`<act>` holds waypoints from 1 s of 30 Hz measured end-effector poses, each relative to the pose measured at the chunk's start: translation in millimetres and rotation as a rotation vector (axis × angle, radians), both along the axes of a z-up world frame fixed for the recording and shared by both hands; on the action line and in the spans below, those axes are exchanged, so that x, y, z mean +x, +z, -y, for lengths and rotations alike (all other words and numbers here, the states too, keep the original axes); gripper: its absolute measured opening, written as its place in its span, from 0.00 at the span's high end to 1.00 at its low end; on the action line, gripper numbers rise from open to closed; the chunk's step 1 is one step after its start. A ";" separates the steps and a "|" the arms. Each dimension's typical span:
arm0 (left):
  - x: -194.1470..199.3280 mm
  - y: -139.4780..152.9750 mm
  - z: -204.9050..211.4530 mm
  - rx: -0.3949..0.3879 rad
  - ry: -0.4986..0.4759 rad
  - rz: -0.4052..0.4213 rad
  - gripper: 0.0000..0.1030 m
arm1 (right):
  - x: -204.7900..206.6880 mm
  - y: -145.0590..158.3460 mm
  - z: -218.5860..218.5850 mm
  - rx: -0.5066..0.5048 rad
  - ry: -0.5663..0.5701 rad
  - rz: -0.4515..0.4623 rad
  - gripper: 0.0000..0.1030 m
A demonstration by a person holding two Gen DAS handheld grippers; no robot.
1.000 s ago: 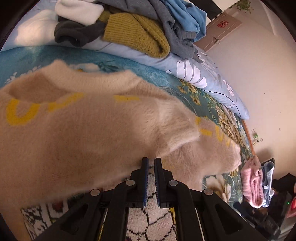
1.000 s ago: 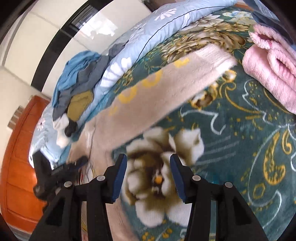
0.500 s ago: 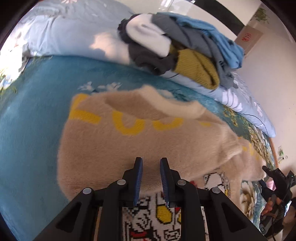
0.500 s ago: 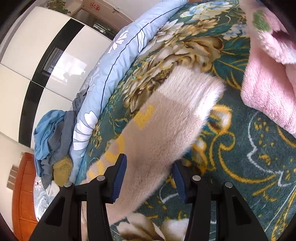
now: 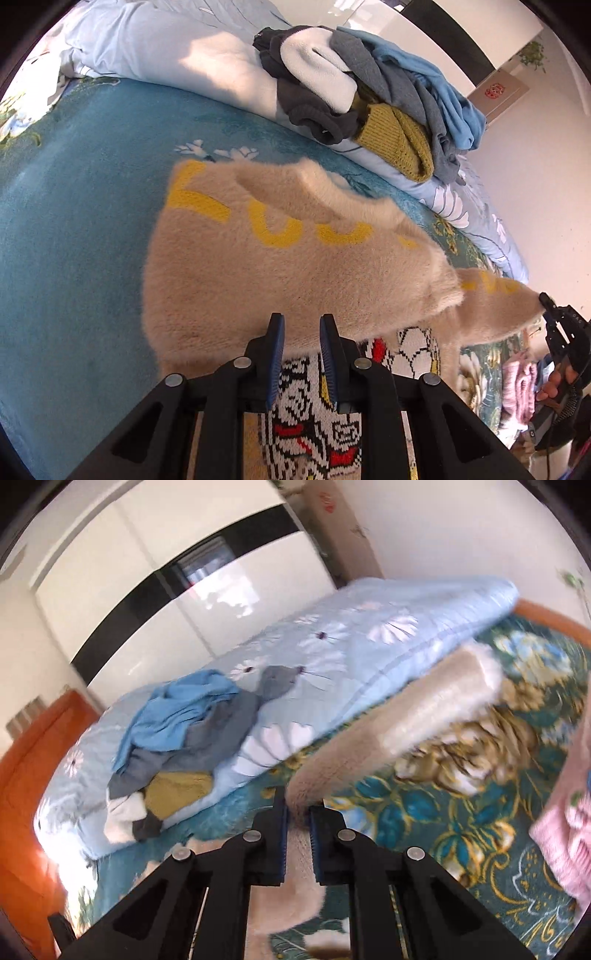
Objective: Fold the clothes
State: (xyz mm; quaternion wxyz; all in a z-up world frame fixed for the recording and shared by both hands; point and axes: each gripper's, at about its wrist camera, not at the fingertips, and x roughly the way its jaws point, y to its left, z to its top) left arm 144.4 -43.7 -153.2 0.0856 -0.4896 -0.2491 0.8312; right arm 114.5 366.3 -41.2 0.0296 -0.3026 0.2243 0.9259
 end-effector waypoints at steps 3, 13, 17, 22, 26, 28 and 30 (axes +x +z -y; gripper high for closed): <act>10.1 10.7 19.0 0.010 0.024 -0.014 0.74 | -11.9 25.5 54.9 0.077 0.138 -0.044 0.90; 44.1 25.2 75.7 0.011 0.077 -0.028 0.64 | -32.5 -2.1 227.9 0.218 0.465 0.047 0.90; 52.5 17.1 90.0 0.026 0.099 -0.001 0.63 | -28.1 -50.9 279.8 0.313 0.568 0.159 0.90; 56.2 12.4 94.9 0.041 0.115 0.013 0.63 | -11.7 -93.5 299.0 0.352 0.598 0.258 0.89; 49.4 19.4 89.1 0.056 0.112 -0.010 0.63 | -5.6 -101.6 304.7 0.343 0.599 0.277 0.86; 41.6 26.9 82.8 0.061 0.100 -0.031 0.63 | -4.4 -103.5 310.8 0.364 0.613 0.287 0.86; 33.2 35.3 77.3 0.079 0.094 -0.056 0.62 | -1.9 -105.4 320.3 0.401 0.629 0.282 0.86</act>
